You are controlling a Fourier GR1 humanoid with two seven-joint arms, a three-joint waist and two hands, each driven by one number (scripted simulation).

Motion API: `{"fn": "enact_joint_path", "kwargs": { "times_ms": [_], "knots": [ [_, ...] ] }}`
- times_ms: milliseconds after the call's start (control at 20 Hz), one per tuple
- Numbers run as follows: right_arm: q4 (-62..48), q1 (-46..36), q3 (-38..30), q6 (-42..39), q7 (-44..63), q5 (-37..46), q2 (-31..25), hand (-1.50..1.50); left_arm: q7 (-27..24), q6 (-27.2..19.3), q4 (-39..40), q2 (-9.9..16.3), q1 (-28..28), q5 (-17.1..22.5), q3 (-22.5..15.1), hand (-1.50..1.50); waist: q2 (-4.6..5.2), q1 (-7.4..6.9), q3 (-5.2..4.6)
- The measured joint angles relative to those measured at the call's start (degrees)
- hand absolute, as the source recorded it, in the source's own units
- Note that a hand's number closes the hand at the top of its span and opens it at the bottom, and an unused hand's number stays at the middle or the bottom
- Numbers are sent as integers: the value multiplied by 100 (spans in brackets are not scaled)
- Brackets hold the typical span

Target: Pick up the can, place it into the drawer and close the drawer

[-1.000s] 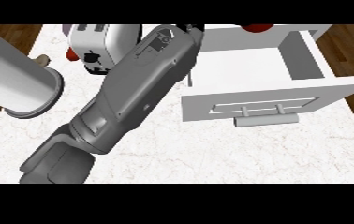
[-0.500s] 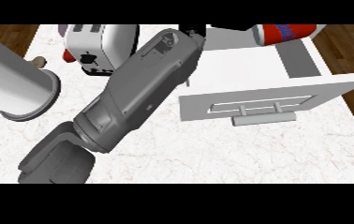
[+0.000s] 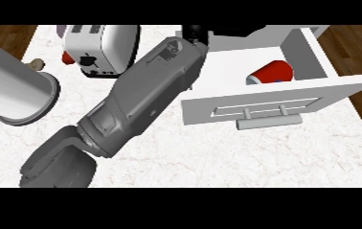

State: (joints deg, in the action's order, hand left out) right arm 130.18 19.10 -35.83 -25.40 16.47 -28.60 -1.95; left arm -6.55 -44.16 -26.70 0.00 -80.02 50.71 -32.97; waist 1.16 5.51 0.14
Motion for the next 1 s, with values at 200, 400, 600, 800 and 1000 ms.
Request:
{"fn": "enact_joint_path", "kwargs": {
  "times_ms": [200, 400, 600, 800, 1000],
  "knots": [
    [96, -40, -66, 78, 111, -108, -80, -150, -150, -105, 14, 1, -2, 200, -92, -150, 0, 16, -2],
    [145, -28, -21, 54, 55, -39, -18, -150, -298, -170, -31, 1, 53, 398, -193, -150, 2, 6, -2],
    [344, -184, -151, -79, -305, 341, -210, -150, -497, -156, -33, 0, 39, 552, -164, -150, 12, 11, -4],
    [470, -402, -40, -255, -630, 843, -376, -150, -741, -57, -93, 0, 91, 702, -133, -150, 14, -58, -6],
    [620, -633, 233, -328, -935, 1524, -367, -150, -856, -99, -159, 0, -10, 806, -184, -150, 3, -135, -6]
  ]
}}
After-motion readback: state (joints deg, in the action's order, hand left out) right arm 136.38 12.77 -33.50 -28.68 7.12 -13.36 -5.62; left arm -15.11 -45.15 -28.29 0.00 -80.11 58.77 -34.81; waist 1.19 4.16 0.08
